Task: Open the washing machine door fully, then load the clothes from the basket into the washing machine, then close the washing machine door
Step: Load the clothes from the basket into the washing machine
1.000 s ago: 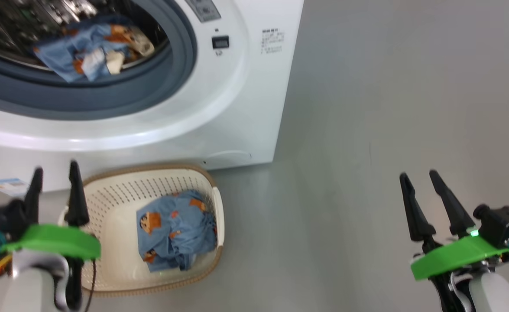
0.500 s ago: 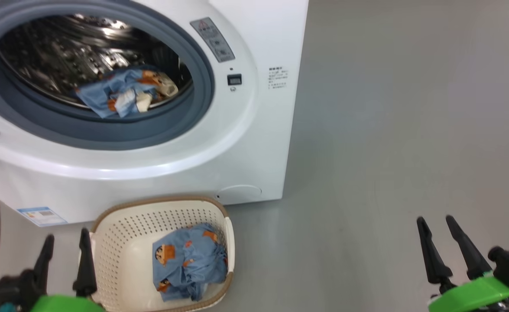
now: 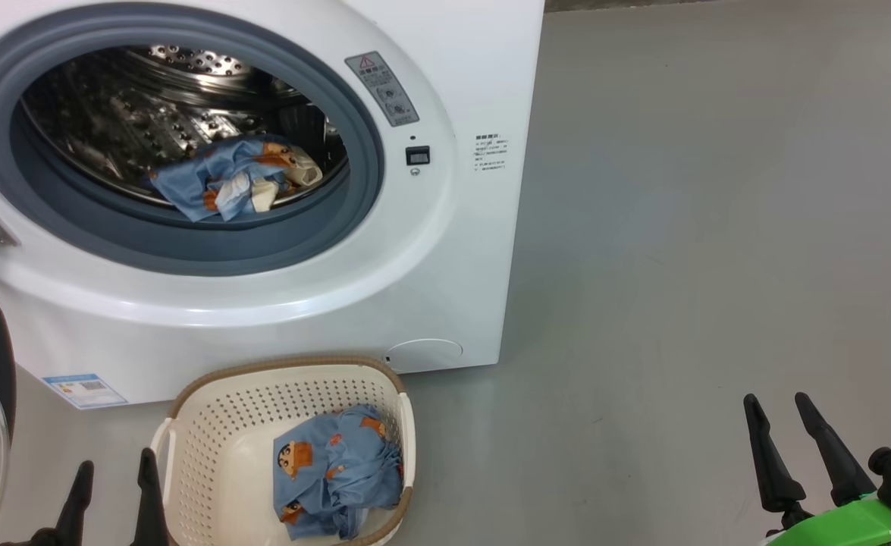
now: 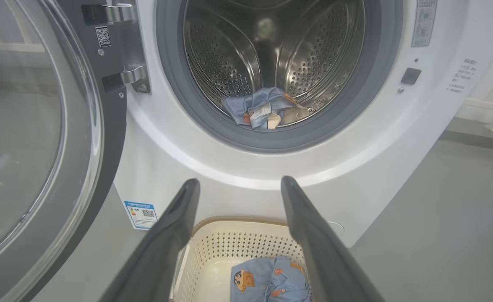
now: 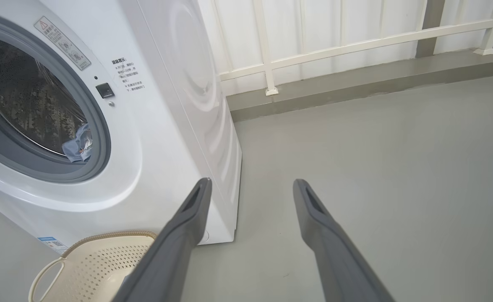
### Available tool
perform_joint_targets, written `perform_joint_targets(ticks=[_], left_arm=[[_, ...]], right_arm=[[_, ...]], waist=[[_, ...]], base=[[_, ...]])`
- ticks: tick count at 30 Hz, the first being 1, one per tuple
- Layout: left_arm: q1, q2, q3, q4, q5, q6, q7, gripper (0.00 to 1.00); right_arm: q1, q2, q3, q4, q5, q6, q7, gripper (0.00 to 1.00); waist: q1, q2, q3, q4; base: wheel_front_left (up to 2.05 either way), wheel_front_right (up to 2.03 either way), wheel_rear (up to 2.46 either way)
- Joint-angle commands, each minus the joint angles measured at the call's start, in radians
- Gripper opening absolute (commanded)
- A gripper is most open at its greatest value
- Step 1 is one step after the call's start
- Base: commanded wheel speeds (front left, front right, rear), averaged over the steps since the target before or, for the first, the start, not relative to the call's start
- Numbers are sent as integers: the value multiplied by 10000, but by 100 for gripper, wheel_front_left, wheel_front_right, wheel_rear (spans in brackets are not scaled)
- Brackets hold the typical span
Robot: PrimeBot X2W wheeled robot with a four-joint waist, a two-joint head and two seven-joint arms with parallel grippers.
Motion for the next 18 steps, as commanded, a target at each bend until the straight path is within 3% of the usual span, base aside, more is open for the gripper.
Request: perform_joint_targets(ticks=[1,11,18], left_arm=[[-91,80,401,-328,59,-15,-63,100],[-127,28,383,-397,127,-15,-63,100],[-354,15,-64,452,-29,-15,-63,100]], right_arm=[[93,-219,146,-268,13,29,-120,100],[15,-179,185,-281,12,29,-120,100],[-256,45,238,-300,-68,29,-120,100]], waist=[[0,-1,3,-1],[0,-1,76,-61],[0,-1,394,-202]], base=[[0,0,0],[0,0,0],[0,0,0]])
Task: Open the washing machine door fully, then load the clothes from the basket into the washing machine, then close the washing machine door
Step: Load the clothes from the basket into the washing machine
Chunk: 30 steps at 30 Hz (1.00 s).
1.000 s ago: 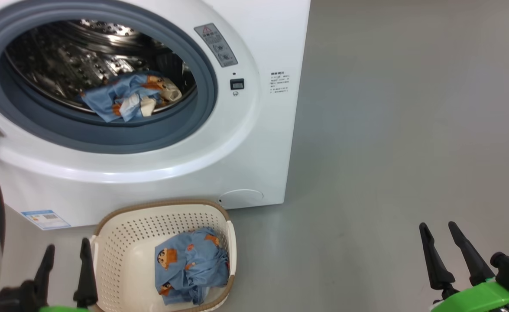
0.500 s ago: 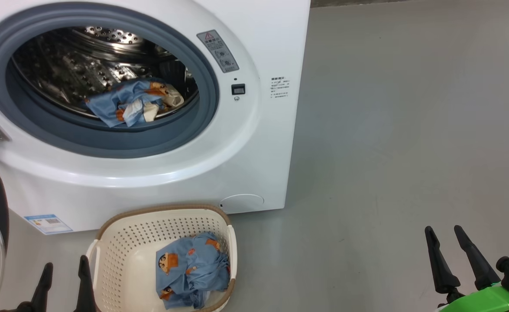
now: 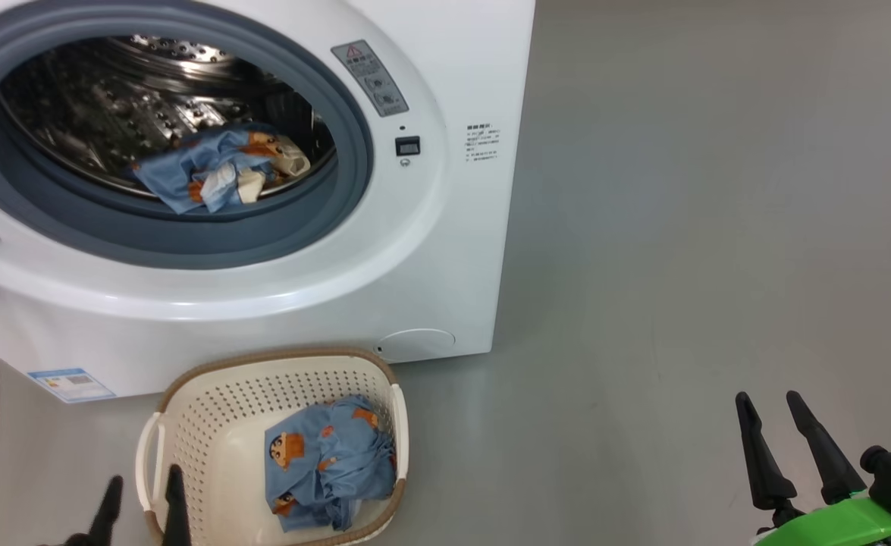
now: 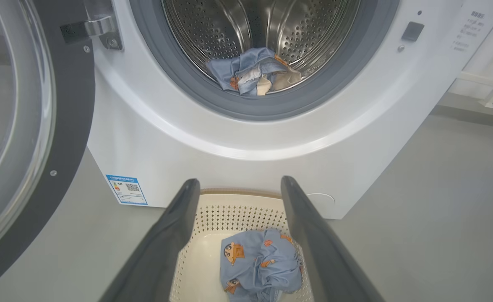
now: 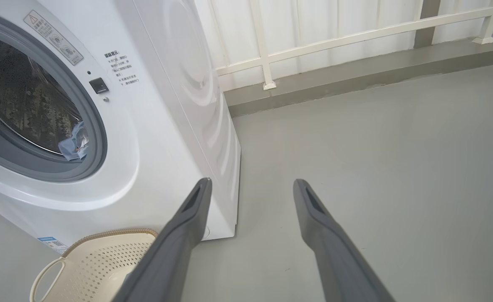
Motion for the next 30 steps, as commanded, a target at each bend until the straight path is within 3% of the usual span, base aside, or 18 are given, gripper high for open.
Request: perform_joint_targets(ticks=[1,9,13,30], left_arm=[[-399,107,133,120,-49,-15,-63,100],[-1315,320,-763,1690,-232,-15,-63,100],[-2478,501,-1395,3052,-418,-15,-63,100],[-6443,1032,-3225,6520,-1314,-15,-63,100]], right_arm=[[-359,-75,254,-270,-75,29,-120,100],[-790,182,309,-329,-90,29,-120,100],[-1262,384,349,-477,-176,29,-120,100],[-3080,828,614,-750,-342,29,-120,100]], waist=[[0,0,190,-75],[0,0,988,-141],[0,0,1872,-224],[0,0,4763,-681]], base=[[0,0,0],[0,0,0],[0,0,0],[0,0,0]])
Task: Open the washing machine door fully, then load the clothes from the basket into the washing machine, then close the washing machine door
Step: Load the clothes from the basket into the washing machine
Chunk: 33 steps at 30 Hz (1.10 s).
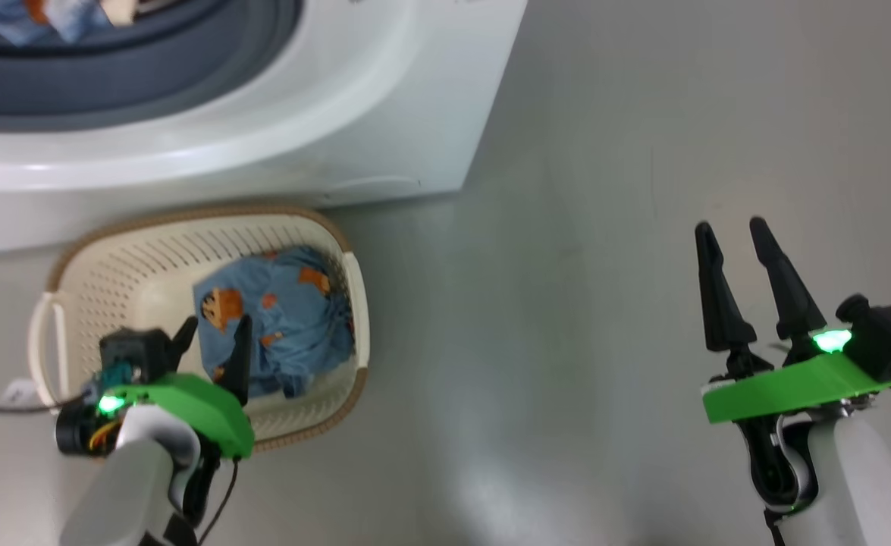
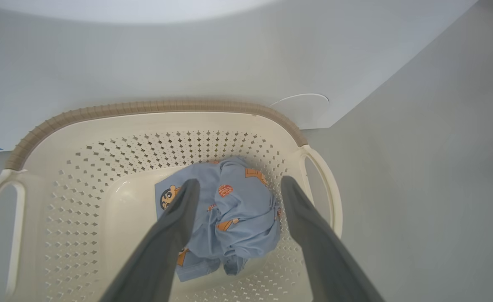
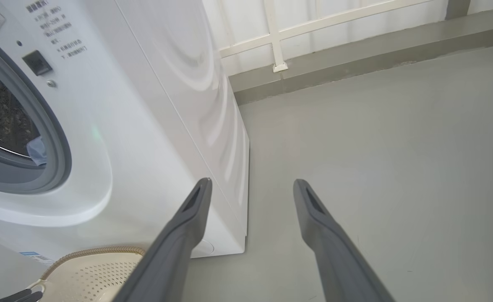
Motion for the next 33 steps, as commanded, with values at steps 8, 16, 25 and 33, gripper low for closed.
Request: perform_joint_targets(ticks=[8,16,25,33], left_arm=[[-1495,579,-1052,1070,-810,-15,-65,100],[-2753,748,-2396,2180,-2148,-15,58,100],[-3334,1259,-3836,2259,-4002,-15,1153,100],[-3583,1629,-4775,1779,-5336,-15,1543,100]], right_arm=[[-692,101,418,-336,-229,29,-118,100],[-1130,99,455,-528,-324,29,-118,100],[-1383,136,591,-614,-368,29,-118,100],[-1415,163,615,-673,-385,29,-118,100]], waist=[[0,0,1900,-439],[0,0,2732,-475],[0,0,3227,-614],[0,0,3490,-716]], base=[[0,0,0],[0,0,0],[0,0,0],[0,0,0]])
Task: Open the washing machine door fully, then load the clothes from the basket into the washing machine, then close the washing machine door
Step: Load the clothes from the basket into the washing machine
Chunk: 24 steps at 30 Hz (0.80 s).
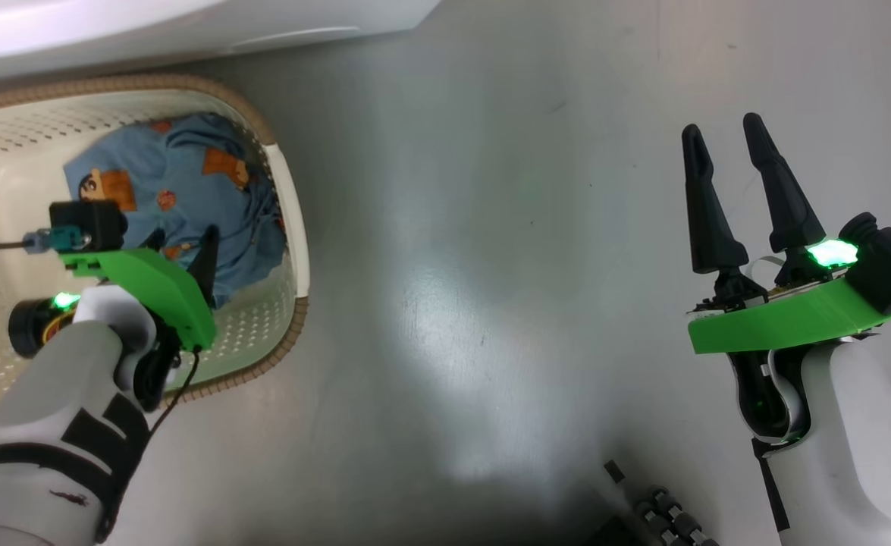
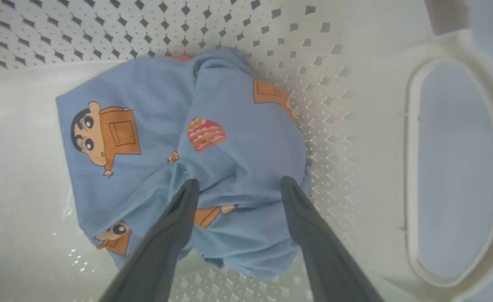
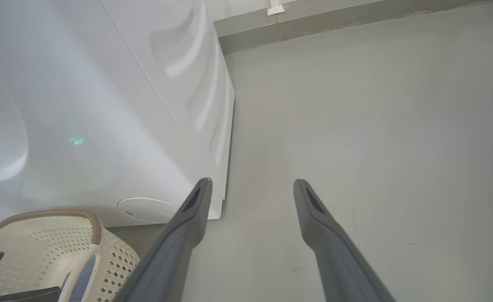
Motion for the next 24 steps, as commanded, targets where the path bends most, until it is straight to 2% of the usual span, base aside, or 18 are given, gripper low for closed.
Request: perform_joint_targets(ticks=[1,7,14,15,16,17,18,24], left_arm=[[20,423,107,-115,-117,-15,-20,100],[-195,790,-770,-389,-977,-15,-7,100],[-381,943,-1635,-431,-1699,-15,-150,100],[-404,966,-1755,-469,-1797,-15,-179,91],[-426,991,-1872,-521,-1897,-15,-226,47],[-449,1015,-1981,-567,-2005,-15,-266,27],[-476,1041,-2090,-593,-2108,-15,-300,0],[-520,1080,-2588,-727,-2804,-15,-675,0]], right_arm=[[196,59,228,-247,-46,29,-118,100],[168,68,266,-297,-70,29,-118,100],[202,74,311,-350,-104,29,-118,100],[208,71,319,-351,-111,29,-118,100],[209,67,323,-355,-113,29,-118,100],[208,63,328,-357,-118,29,-118,100],[204,63,329,-359,-126,29,-118,100],[221,47,241,-326,-171,29,-118,100]], waist=[[0,-1,69,-35],[0,-1,258,-95],[0,-1,343,-130],[0,-1,351,-130],[0,-1,360,-131],[0,-1,369,-131],[0,-1,371,-131],[0,-1,178,-19]], base=[[0,0,0],[0,0,0],[0,0,0],[0,0,0],[0,0,0],[0,0,0],[0,0,0],[0,0,0]])
